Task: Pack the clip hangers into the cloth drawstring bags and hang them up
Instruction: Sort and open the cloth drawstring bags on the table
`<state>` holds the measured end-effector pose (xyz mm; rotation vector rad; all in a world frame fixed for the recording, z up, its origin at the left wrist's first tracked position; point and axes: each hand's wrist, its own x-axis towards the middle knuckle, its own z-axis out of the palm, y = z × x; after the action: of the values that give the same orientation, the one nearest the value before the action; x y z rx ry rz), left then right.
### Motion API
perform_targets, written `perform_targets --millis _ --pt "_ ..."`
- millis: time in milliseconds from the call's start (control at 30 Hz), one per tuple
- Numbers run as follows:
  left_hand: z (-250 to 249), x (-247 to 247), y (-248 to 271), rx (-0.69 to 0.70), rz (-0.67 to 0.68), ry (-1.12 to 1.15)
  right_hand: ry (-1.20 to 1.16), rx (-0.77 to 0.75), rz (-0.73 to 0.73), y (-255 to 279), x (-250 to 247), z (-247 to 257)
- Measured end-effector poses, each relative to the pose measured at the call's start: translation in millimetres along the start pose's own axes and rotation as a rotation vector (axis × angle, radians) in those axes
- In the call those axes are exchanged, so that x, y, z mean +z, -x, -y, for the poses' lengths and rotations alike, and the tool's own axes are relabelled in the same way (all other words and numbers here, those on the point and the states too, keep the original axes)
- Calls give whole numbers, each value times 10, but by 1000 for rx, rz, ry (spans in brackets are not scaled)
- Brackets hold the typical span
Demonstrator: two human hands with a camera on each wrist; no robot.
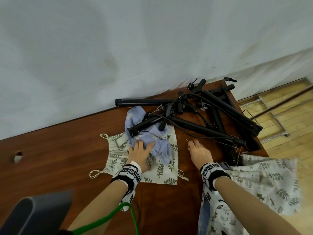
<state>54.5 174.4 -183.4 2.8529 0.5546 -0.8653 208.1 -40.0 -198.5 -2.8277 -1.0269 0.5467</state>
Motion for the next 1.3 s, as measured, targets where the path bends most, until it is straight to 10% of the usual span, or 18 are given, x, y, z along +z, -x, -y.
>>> perform_targets --millis 500,867,1067,1300 --pt "90 -992 244 146 -380 552 -475 -246 26 242 -730 936" --pt "160 -1138 260 229 -60 892 -492 -138 40 136 -982 1024" --pt "461 -688 -272 -187 -35 276 -644 5 34 251 -966 843" --pt "550 -548 -676 -107 -12 99 -800 -19 -44 397 -1047 752"
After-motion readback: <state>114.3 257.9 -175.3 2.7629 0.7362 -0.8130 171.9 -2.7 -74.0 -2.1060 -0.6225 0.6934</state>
